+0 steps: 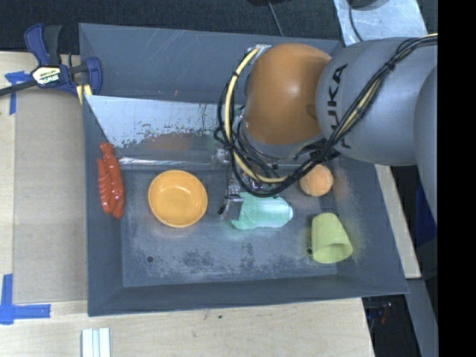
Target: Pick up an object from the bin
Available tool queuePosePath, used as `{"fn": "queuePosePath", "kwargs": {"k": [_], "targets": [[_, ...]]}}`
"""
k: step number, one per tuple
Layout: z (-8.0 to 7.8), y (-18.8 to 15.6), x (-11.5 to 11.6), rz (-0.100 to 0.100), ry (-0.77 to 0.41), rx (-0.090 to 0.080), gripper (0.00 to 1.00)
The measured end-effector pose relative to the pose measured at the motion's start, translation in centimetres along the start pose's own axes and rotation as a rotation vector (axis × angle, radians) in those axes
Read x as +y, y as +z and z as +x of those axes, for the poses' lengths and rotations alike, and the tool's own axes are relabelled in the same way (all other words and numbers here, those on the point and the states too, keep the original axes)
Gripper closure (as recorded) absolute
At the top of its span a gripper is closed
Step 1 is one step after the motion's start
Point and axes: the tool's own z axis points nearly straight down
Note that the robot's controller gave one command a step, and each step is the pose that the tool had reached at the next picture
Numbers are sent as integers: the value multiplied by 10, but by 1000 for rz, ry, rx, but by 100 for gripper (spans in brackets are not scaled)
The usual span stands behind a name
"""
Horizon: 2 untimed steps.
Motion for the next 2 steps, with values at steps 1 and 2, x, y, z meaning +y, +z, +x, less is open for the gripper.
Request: {"fn": "queuePosePath", "kwargs": {"k": [1,2], "targets": [[-2,-5,0,-1,4,-8,0],[18,98,57,-2,-208,-6,0]]}}
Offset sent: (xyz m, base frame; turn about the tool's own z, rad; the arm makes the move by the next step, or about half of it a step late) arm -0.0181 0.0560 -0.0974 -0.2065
